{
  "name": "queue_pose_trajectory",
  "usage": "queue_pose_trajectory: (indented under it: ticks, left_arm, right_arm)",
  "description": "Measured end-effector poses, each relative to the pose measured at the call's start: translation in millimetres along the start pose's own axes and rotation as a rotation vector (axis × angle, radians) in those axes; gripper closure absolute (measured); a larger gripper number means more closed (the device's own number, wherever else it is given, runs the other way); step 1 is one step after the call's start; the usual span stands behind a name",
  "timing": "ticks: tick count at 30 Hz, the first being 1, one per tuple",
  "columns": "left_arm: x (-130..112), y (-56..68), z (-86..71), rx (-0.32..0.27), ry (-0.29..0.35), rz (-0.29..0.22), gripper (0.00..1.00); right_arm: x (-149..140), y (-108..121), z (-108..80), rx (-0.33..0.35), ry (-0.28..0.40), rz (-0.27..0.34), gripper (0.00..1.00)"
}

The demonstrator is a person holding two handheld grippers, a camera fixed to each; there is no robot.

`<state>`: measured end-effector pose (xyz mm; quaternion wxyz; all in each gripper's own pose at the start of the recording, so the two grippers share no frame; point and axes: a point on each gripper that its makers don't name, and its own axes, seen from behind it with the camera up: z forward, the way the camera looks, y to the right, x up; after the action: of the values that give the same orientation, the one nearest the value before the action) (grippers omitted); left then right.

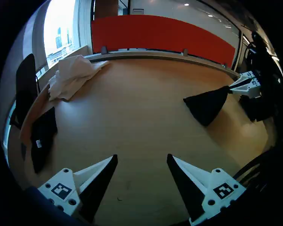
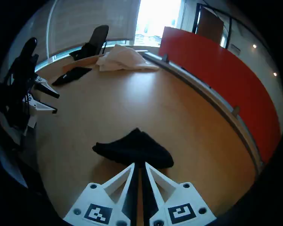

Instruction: Fold towel

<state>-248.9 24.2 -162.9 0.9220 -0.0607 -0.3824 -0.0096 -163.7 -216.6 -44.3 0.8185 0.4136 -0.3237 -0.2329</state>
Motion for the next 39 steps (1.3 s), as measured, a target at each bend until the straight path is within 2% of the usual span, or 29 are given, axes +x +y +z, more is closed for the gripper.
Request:
queue_pose_trajectory:
  ticks: [5, 12, 26, 39]
  left_arm:
    - [8.2, 3.6, -0.2, -0.01, 0.015, 0.002, 0.03]
    - [15.2, 7.0, -0.8, -0.022, 0.029, 0.023, 0.03]
    - [20.5, 9.4, -2.4, -0.034, 0.037, 0.009, 0.03]
    - [25.7, 13.1, -1.9, -0.038, 0.038, 0.013, 0.03]
  right_arm:
    - [32.1, 15.2, -16.7, -0.019, 0.053, -0.016, 0.96]
    - [53.7, 36.2, -41.8, -0.051, 0.09, -0.02, 0.96]
    - [42.9, 82.9, -83.3, -0.117, 0.087, 0.003, 0.96]
    - [30.7, 138.4, -128.6, -0.165, 0.075, 0.037, 0.96]
